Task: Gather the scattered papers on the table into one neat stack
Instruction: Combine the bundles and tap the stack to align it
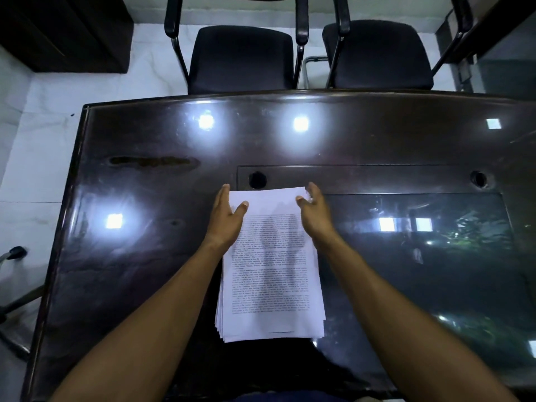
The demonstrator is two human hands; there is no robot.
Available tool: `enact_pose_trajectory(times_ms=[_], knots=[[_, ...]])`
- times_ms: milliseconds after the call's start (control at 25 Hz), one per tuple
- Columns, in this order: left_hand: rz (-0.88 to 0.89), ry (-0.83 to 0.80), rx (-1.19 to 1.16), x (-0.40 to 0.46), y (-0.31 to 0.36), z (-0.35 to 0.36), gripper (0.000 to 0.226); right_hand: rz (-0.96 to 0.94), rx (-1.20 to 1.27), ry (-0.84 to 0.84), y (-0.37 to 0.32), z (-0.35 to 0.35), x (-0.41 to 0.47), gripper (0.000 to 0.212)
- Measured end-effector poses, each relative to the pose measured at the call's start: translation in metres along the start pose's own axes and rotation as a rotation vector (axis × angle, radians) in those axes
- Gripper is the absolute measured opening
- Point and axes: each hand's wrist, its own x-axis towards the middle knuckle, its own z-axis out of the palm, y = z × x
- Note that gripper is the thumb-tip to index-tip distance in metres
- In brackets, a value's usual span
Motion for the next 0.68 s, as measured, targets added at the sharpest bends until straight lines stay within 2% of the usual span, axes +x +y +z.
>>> enact_pose_trajectory(times_ms=[80, 160, 240, 360, 480, 560, 680], knots=[[-0.024, -0.032, -0.024, 0.0, -0.001, -0.003, 0.073, -0.002, 0.054, -0.019, -0.001, 0.004, -0.002, 0.06], [-0.047, -0.032, -0.101, 0.001, -0.009, -0.011, 0.078, 0.0, 0.082, 0.041, 0.001, -0.003, -0.001, 0.064], [-0.066, -0.04, -0.143, -0.001, -0.016, -0.013, 0.078, 0.006, 0.01, 0.071, 0.007, -0.008, -0.004, 0.066], [-0.023, -0.065, -0.075, -0.007, -0.014, -0.002, 0.081, -0.039, -0.22, -0.018, 0.014, 0.002, -0.012, 0.068], [-0.054, 0.011, -0.035, -0.009, -0.009, 0.0, 0.084, -0.221, -0.563, 0.022, 0.0, 0.007, -0.004, 0.072], [-0.099, 0.056, -0.029, -0.016, -0.017, -0.006, 0.085, -0.381, -0.77, -0.08, -0.015, 0.009, 0.007, 0.071], [-0.113, 0.08, -0.06, -0.043, -0.033, -0.011, 0.084, -0.464, -1.033, -0.242, -0.034, 0.015, 0.023, 0.067]])
